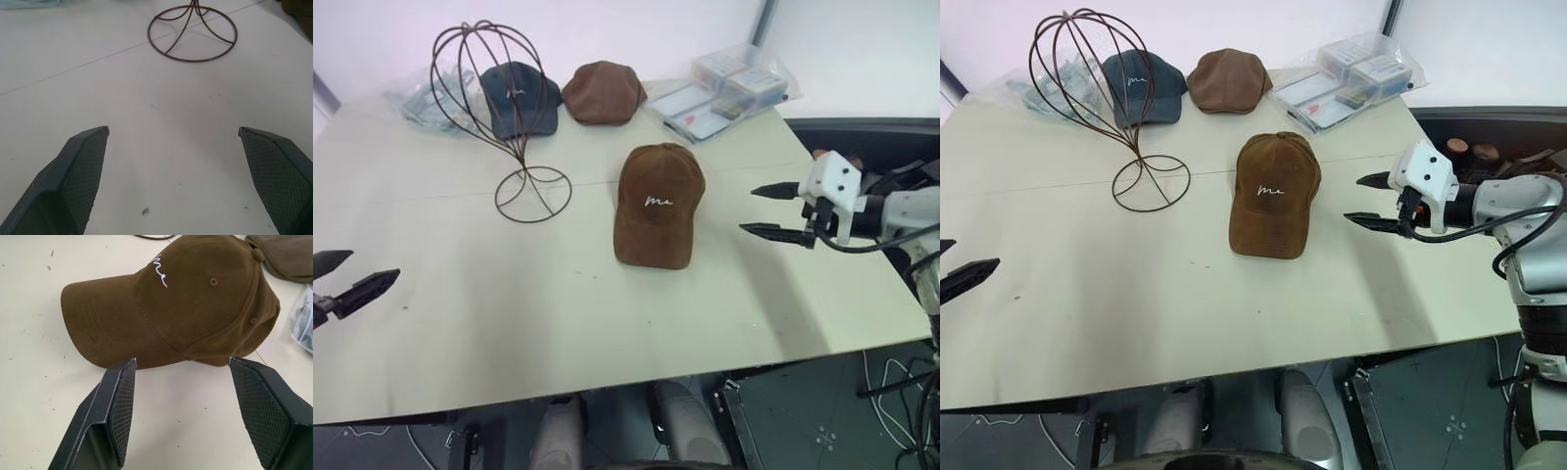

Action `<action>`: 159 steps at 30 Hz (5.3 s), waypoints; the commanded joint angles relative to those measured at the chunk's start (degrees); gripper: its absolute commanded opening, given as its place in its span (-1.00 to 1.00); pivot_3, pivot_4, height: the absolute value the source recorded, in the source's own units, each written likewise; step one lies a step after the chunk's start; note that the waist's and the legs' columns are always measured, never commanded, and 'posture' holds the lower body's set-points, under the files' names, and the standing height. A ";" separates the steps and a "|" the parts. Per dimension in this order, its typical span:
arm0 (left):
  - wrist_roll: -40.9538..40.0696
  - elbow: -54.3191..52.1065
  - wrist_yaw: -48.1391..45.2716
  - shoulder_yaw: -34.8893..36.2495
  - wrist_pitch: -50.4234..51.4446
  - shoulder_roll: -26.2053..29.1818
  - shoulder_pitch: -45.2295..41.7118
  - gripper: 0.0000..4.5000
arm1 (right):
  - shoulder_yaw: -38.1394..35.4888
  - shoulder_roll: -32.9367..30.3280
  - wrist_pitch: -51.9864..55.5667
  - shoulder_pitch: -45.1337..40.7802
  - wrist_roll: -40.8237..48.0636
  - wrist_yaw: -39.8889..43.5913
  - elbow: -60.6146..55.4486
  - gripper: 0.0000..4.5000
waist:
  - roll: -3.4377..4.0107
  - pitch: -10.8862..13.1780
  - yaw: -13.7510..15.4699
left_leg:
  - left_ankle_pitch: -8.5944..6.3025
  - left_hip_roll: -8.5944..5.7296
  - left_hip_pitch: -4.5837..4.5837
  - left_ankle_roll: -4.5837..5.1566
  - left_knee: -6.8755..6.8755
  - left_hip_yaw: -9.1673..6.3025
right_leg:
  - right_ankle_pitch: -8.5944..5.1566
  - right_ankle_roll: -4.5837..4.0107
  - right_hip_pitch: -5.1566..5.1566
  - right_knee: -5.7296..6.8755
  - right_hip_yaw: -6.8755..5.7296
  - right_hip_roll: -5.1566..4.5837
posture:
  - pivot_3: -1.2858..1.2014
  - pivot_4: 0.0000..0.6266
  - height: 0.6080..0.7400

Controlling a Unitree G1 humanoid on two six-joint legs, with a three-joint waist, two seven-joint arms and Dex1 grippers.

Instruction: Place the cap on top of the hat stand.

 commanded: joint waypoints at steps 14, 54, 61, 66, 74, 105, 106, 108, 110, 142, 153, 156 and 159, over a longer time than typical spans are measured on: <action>2.16 3.77 -3.60 1.30 -1.81 3.72 -0.75 0.97 | 0.44 -1.14 -6.10 3.59 -3.92 -0.67 -3.01 0.37 | 0.00 0.00 0.04 | -0.02 0.00 -0.01 0.03 -0.08 0.05 | 0.02 -0.02 -0.02 -0.02 0.00 -0.01 | 0.03 -0.52 1.00; 6.24 9.56 -3.36 -9.76 -6.82 3.59 -8.20 0.97 | 8.96 12.63 -51.68 20.46 -30.72 -26.94 -4.13 0.37 | -0.16 -0.09 0.17 | -0.02 0.00 0.06 0.04 0.03 0.04 | 0.10 -0.09 0.17 0.08 0.04 0.05 | 0.03 -0.52 1.00; 6.04 8.71 -2.41 -9.65 -6.53 3.07 -8.16 0.97 | 13.74 17.34 -53.58 17.35 -36.80 -31.74 2.64 0.37 | -0.22 -0.13 0.05 | -0.02 0.01 0.24 0.04 0.12 0.03 | 0.10 -0.10 0.21 0.29 0.04 0.06 | 0.03 -0.52 1.00; 5.72 7.63 -1.38 -8.71 -6.14 2.33 -7.75 0.97 | 15.69 18.39 -58.00 13.52 -43.15 -38.36 9.87 0.37 | -0.24 -0.14 0.07 | -0.02 0.01 0.22 0.04 0.11 0.04 | 0.11 -0.11 0.21 0.31 0.04 0.05 | 0.03 -0.52 1.00; 5.14 6.01 -0.38 -6.99 -5.31 1.63 -6.84 0.97 | 17.09 16.50 -64.02 9.16 -55.16 -53.72 21.14 0.37 | -0.27 -0.16 0.00 | -0.01 0.01 0.24 0.04 0.12 0.03 | 0.14 -0.17 0.22 0.34 0.04 0.06 | 0.03 -0.52 1.00; 3.72 4.25 2.12 -4.00 -2.04 1.90 -8.18 1.00 | 37.01 17.50 -69.74 -4.03 -78.75 -91.50 42.88 -0.99 | -2.08 -1.28 -3.30 | -0.02 0.04 1.29 0.03 -0.06 -0.16 | 0.16 -0.22 1.35 -0.07 0.09 0.11 | 0.03 -0.52 1.00; 3.70 4.17 2.17 -3.85 -2.02 1.85 -8.05 1.00 | 37.26 17.62 -69.65 -4.23 -78.63 -91.66 43.32 -0.99 | -2.08 -1.28 -3.40 | -0.03 0.12 1.41 0.03 -0.07 -0.20 | 0.16 -0.22 1.54 -0.20 0.07 0.16 | 0.03 -0.52 1.00; 3.60 3.86 2.32 -3.42 -1.86 1.77 -7.68 1.00 | 37.61 18.08 -69.54 -4.61 -78.26 -91.91 44.28 -0.99 | -2.05 -1.26 -3.57 | -0.05 0.16 1.70 0.00 -0.14 -0.28 | 0.16 -0.22 1.91 -0.57 0.04 0.18 | 0.03 -0.52 1.00; 3.48 3.59 2.49 -3.09 -1.71 1.80 -7.39 1.00 | 37.71 18.55 -69.41 -4.82 -77.81 -92.24 45.09 -0.99 | -2.00 -1.31 -4.12 | -0.16 0.18 1.99 -0.18 -0.45 -0.49 | 0.19 -0.27 2.20 -1.44 0.04 0.31 | 0.03 -0.52 1.00; -8.17 9.77 -5.45 -1.10 7.46 14.46 -24.15 1.00 | 10.58 34.89 -38.94 -28.13 -39.52 -67.25 11.12 -0.99 | -1.03 -0.55 -2.91 | -0.01 0.07 0.77 0.06 -1.28 -0.34 | 0.25 -0.42 0.21 -0.20 0.13 0.38 | 0.03 -0.52 1.00; -6.18 17.54 -8.12 0.31 5.17 16.26 -26.60 1.00 | 13.76 37.99 -48.94 -34.75 -39.63 -66.05 17.07 -0.99 | -1.00 -0.53 -3.00 | -0.01 0.08 0.74 0.06 -1.29 -0.33 | 0.28 -0.48 0.17 -0.20 0.12 0.38 | 0.03 -0.52 1.00; -5.39 18.51 -9.26 1.11 4.12 15.97 -25.46 1.00 | 14.16 39.79 -51.18 -37.83 -39.27 -66.59 20.08 -0.99 | -0.99 -0.52 -3.09 | -0.01 0.08 0.72 0.06 -1.28 -0.33 | 0.29 -0.49 0.13 -0.18 0.12 0.38 | 0.03 -0.52 1.00; -4.74 19.71 -10.66 2.64 3.55 16.38 -24.53 1.00 | 14.76 41.91 -53.84 -40.85 -39.46 -67.40 23.25 -0.99 | -0.99 -0.52 -3.18 | -0.01 0.09 0.69 0.06 -1.30 -0.33 | 0.29 -0.49 0.06 -0.12 0.12 0.38 | 0.03 -0.52 1.00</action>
